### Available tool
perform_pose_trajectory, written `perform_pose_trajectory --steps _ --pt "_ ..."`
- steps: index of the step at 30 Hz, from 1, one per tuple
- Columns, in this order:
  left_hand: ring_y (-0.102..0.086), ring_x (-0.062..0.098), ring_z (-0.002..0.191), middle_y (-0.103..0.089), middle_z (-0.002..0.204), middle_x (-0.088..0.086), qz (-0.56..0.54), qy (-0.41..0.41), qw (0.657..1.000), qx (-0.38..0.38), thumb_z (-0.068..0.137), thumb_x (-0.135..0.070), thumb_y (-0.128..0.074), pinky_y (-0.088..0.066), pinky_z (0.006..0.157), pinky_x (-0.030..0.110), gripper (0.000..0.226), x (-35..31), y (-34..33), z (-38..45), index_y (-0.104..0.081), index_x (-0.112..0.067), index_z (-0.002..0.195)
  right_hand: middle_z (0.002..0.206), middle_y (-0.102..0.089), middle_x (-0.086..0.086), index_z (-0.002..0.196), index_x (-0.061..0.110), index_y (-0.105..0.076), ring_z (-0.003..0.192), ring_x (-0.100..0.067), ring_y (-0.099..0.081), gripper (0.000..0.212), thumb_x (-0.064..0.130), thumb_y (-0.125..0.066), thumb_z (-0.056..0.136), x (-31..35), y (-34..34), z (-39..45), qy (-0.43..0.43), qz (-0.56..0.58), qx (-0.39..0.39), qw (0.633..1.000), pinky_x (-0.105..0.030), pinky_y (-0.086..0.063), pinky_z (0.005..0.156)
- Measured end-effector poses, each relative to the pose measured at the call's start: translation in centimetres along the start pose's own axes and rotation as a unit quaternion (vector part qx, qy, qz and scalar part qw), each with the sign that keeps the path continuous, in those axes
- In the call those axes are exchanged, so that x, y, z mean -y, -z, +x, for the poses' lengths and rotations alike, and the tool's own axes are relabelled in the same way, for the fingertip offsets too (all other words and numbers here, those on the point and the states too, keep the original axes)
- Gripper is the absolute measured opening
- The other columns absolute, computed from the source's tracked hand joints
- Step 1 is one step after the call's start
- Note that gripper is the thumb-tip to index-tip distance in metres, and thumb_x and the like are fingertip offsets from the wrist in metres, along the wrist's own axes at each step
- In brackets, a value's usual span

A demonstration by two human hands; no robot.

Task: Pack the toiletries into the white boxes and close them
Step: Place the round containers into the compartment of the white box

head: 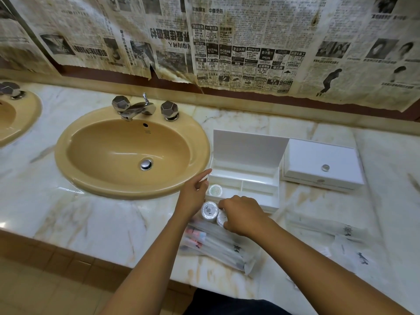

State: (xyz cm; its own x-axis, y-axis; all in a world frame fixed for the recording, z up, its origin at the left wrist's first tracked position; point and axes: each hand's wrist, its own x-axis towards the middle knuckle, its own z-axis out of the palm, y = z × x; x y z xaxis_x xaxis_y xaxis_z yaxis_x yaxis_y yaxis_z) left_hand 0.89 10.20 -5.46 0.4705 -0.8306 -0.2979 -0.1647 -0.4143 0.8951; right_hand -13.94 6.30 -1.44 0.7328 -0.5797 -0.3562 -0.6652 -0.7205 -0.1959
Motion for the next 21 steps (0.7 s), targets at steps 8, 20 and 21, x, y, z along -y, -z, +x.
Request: perform_pose_trajectory --steps 8,20,21 --pt "-0.035 0.009 0.055 -0.044 0.046 -0.015 0.0 0.003 1.0 0.012 0.097 -0.014 -0.046 -0.054 0.086 0.052 0.04 -0.1 0.2 0.0 -0.061 -0.04 0.124 0.097 -0.062 -0.006 0.095 0.015 -0.055 0.081 -0.028 -0.057 0.023 0.032 -0.06 0.081 0.2 0.4 0.0 0.006 -0.002 -0.037 0.999 -0.03 -0.033 0.064" --pt "-0.047 0.005 0.052 -0.058 0.104 0.014 -0.017 -0.021 1.0 0.01 0.096 -0.01 -0.047 -0.054 0.085 0.053 0.041 -0.2 0.3 0.2 -0.062 -0.033 0.127 0.102 -0.06 -0.007 0.109 0.011 -0.056 0.095 -0.029 -0.059 0.035 0.035 -0.061 0.084 -0.5 2.4 3.7 -0.101 0.164 -0.113 0.975 -0.034 -0.048 0.074" --pt "-0.047 0.008 0.054 -0.056 0.107 0.013 -0.02 -0.021 1.0 0.01 0.096 -0.01 -0.048 -0.055 0.084 0.053 0.04 -0.1 0.3 0.3 -0.062 -0.034 0.126 0.099 -0.06 -0.008 0.103 0.011 -0.056 0.092 -0.029 -0.058 0.032 0.035 -0.062 0.083 -0.4 2.2 4.2 -0.108 0.169 -0.102 0.974 -0.032 -0.045 0.07"
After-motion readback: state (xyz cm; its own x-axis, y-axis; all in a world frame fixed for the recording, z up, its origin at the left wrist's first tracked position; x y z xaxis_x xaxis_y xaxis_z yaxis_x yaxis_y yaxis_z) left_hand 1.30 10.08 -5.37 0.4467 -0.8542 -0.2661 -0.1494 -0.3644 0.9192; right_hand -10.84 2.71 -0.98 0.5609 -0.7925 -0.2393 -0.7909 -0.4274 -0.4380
